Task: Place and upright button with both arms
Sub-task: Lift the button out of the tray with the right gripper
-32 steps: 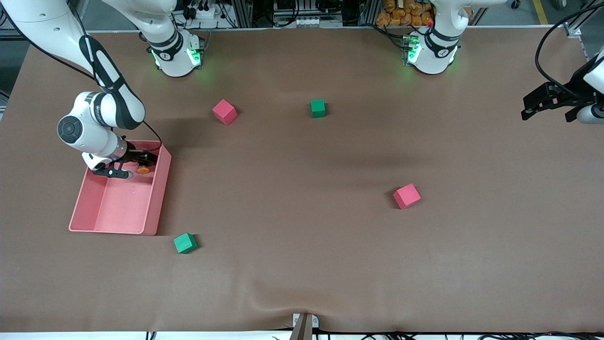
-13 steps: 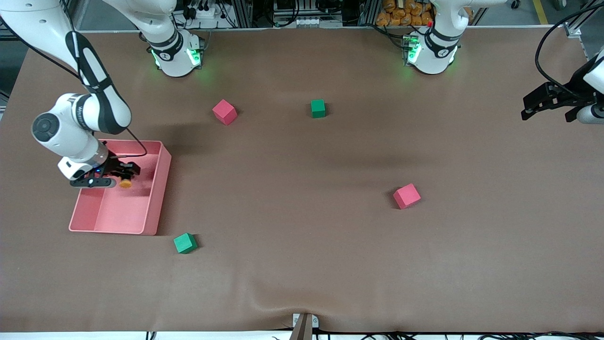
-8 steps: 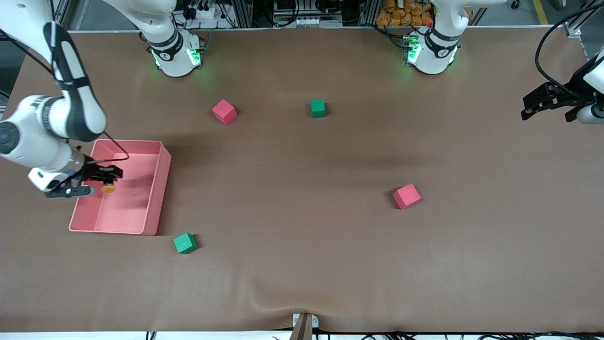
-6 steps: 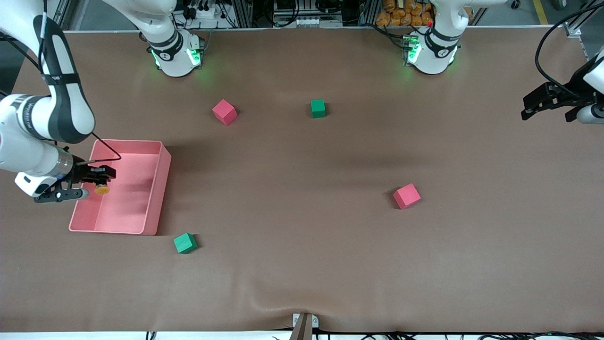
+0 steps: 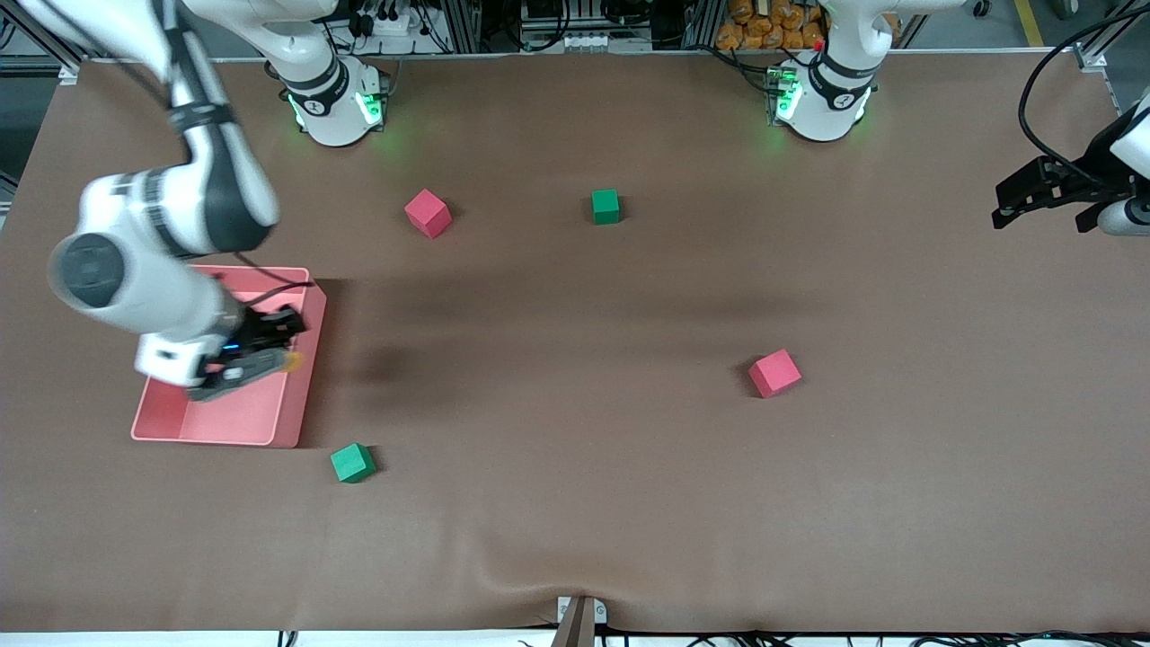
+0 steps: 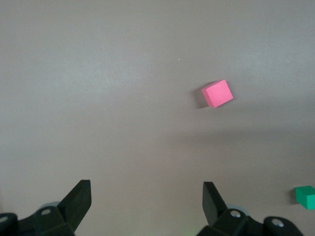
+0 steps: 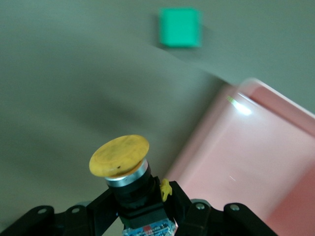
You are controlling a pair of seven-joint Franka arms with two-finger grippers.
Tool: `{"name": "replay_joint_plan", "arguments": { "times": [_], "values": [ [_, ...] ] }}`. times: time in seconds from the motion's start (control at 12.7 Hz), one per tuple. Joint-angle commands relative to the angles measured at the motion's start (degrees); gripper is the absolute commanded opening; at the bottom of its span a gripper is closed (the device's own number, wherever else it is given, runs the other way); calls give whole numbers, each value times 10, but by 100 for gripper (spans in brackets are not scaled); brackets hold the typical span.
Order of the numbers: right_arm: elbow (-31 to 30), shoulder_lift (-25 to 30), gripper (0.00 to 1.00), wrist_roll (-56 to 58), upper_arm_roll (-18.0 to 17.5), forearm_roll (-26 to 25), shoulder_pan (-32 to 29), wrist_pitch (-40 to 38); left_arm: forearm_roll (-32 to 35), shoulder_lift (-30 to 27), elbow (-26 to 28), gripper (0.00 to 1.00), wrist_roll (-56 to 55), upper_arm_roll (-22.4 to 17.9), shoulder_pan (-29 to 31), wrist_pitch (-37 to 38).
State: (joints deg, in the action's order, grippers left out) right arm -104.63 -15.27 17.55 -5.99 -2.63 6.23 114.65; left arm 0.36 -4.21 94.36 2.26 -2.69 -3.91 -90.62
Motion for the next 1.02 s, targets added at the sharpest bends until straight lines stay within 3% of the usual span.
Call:
{"name": "replay_joint_plan", "arguments": {
  "times": [0.0,0.63,0.94],
  "values": [
    [40,-26,0,-45,9,-7,105,0,-1,4,-10,100,13,3,6,5],
    [74,-135,0,-346,9,-11,260,94,0,4,-10,100,13,3,6,7],
    [137,-196,0,-531,9,-9,304,98,0,25,-11,100,14,3,6,16]
  ]
}}
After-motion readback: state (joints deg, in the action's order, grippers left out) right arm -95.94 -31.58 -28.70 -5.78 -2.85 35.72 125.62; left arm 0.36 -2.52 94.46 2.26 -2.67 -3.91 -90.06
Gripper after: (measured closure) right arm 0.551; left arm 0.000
